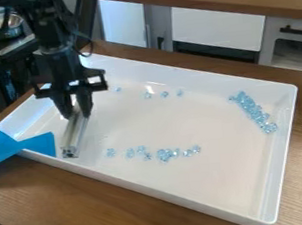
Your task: Sweep into pile
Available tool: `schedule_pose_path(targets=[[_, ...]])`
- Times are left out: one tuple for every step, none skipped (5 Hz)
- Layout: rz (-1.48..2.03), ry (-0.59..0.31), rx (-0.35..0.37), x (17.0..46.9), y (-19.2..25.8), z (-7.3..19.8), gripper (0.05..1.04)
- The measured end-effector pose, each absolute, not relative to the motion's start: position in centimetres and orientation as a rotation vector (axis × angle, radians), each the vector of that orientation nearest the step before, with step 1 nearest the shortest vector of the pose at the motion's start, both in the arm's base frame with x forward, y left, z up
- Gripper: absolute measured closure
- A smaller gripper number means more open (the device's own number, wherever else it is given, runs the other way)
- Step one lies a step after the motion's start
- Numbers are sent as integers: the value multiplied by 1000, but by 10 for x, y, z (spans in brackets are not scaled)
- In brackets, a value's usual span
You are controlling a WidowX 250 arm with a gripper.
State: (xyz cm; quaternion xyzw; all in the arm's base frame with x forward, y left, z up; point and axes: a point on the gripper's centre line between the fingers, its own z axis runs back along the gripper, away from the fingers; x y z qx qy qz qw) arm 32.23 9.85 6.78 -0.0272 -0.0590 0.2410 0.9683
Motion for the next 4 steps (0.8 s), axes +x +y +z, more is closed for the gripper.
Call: schedule_pose_path(targets=[[491,-146,-21,326,86,59,752],[505,-163,1,328,81,57,752],[511,-137,6,326,67,54,752],[527,-110,2,324,50,54,752]])
